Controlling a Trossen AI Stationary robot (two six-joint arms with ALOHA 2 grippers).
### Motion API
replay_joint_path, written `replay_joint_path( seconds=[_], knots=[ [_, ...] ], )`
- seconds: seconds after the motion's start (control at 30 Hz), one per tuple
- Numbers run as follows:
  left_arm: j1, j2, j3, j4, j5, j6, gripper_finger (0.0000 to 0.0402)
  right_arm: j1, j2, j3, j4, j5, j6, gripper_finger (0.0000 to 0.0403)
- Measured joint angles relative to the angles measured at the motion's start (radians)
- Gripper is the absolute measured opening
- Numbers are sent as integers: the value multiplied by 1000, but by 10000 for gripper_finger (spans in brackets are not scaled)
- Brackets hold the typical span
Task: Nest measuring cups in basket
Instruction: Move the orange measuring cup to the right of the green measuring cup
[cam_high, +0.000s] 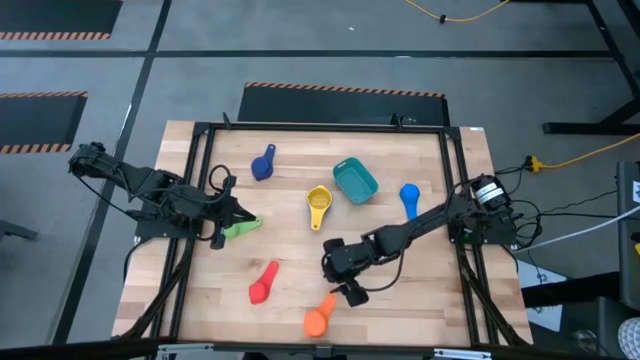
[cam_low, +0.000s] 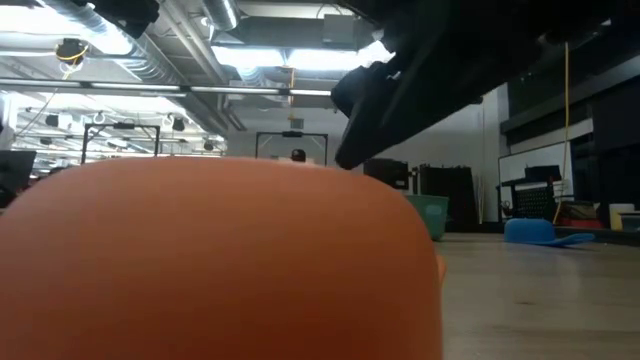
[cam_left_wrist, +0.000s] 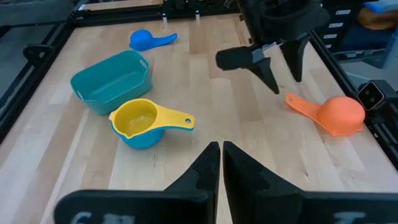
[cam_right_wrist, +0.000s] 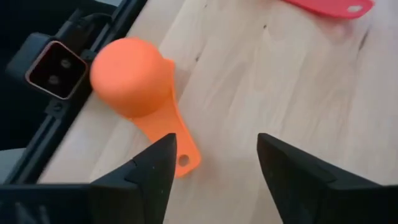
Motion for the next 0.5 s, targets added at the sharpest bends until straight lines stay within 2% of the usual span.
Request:
replay_joint_path(
  seconds=[0.1,0.5],
  knots=[
    [0,0,0,0,0,0,14,3,0,0,9,-3,-13,227],
    [0,0,0,0,0,0,14,60,76,0,48,-2,-238,228]
  ],
)
